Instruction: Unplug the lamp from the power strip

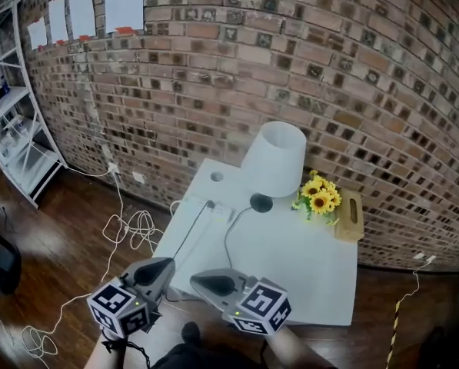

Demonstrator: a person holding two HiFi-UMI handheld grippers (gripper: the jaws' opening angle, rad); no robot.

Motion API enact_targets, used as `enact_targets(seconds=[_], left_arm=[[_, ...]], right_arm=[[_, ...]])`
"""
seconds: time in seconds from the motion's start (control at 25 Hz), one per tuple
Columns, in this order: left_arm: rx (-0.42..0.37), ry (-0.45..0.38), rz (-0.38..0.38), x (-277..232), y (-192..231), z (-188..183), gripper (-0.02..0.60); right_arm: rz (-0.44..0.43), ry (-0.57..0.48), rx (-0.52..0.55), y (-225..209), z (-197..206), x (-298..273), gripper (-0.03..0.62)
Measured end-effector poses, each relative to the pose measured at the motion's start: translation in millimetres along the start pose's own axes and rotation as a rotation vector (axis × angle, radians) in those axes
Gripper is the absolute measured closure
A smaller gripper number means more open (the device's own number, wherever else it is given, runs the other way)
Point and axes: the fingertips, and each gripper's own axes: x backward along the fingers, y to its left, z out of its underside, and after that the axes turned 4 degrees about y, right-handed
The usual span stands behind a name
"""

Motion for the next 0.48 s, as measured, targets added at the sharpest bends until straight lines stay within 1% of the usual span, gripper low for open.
enact_targets(seconds=[0.08,0.24,0.4,0.48], left_arm=[[0.022,-0.011,0.021,-0.9,15.0,-2.0,0.577],[-0.019,-0.016,0.025,-0.6,43.4,-5.6,0.577],[0.008,-0.022,0.072,-3.6,49.5,-5.1,0.577],[-0.004,-0.007,0.077,-4.9,53.9,-5.4,0.577]], right_arm=[[0.023,0.010,0.009,-3.4,-5.3,-8.1,0.606],[0.060,0.023,0.017,-11.3,-10.1,-27.1,0.606],[0.097,0.027,0.017,-17.4,-15.6,-36.4,0.606],[0.113,0.025,0.031,-19.2,-19.5,-39.9,0.606]])
